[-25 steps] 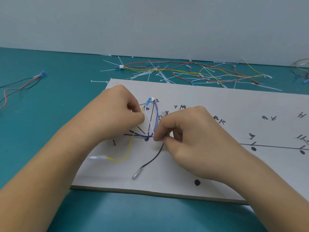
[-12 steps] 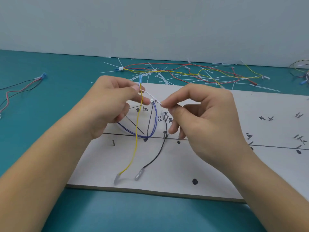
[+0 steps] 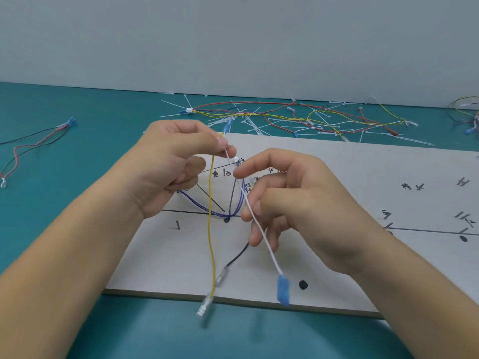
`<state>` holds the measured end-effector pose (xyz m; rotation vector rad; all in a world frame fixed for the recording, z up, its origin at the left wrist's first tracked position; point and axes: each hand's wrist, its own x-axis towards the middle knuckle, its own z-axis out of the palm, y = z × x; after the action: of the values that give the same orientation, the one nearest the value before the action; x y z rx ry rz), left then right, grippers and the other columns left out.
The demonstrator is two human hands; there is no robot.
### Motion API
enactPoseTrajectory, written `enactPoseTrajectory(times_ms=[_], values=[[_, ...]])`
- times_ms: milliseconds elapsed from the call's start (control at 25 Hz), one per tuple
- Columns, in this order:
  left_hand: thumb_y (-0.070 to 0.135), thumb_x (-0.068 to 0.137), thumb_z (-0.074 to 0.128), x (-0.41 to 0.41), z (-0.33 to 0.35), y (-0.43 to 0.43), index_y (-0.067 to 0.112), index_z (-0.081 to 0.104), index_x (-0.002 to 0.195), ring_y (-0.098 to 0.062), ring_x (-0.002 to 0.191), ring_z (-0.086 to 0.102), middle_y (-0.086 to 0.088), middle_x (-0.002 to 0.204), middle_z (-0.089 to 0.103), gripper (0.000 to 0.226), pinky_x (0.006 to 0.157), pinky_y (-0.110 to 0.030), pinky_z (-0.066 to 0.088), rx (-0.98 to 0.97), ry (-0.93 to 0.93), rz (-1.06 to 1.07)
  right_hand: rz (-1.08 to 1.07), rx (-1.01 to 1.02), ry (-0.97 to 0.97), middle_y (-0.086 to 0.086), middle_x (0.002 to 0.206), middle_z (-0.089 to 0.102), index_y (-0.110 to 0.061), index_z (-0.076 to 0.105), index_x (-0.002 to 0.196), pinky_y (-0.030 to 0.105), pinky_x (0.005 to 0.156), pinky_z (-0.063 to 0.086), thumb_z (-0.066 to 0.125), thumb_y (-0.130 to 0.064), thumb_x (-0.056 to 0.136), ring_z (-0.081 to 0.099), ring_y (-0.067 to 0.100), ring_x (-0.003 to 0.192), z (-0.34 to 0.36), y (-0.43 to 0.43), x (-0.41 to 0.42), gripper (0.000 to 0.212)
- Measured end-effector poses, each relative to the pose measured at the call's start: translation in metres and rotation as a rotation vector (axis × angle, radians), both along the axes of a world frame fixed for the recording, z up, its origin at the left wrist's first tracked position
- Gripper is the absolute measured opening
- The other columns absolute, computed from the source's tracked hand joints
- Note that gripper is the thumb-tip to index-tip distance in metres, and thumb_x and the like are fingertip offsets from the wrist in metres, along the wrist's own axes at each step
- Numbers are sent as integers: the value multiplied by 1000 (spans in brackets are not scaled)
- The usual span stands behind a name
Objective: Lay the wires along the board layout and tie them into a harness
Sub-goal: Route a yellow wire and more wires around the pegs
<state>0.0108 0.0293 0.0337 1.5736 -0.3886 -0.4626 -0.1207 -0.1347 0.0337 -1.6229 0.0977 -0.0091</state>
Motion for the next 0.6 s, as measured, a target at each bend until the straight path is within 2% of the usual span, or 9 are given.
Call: enactPoseTrajectory(times_ms=[120, 240, 440, 520, 600], values=[[8, 86, 74, 1, -5, -3, 8, 70, 73, -10, 38, 20, -13, 82, 78, 13, 43, -16, 17, 115, -44, 0, -20, 51, 40, 13, 66, 69, -9, 69, 101, 28, 42, 49, 66, -3, 81, 66, 29, 48, -2, 3, 0, 21], [12, 84, 78, 3, -10, -3, 9, 75, 70, -10, 37, 28, -1, 59, 71, 15, 39, -14, 21, 251, -145, 60, -111, -66, 45, 8, 62, 68, -10, 67, 101, 28, 43, 50, 68, 2, 89, 67, 24, 47, -9, 7, 2, 17], [24, 85, 81, 7, -18, -5, 15, 75, 68, -7, 37, 37, 1, 54, 69, 20, 40, -17, 31, 449, -306, 198, -201, -272, 52, 2, 65, 69, -17, 71, 93, 28, 42, 52, 66, -3, 91, 68, 19, 47, -16, 9, 5, 14], [25, 86, 80, 7, -20, -7, 16, 75, 68, -6, 35, 41, 1, 51, 67, 21, 37, -15, 32, 499, -348, 219, -202, -308, 51, -1, 65, 68, -18, 72, 89, 28, 41, 52, 64, -3, 90, 68, 18, 47, -18, 8, 5, 17], [27, 86, 79, 5, -21, -10, 18, 76, 68, -5, 33, 44, 2, 52, 68, 21, 42, -16, 33, 552, -407, 243, -200, -329, 48, -2, 65, 68, -18, 73, 89, 28, 40, 53, 63, -2, 89, 67, 17, 48, -18, 9, 4, 19]])
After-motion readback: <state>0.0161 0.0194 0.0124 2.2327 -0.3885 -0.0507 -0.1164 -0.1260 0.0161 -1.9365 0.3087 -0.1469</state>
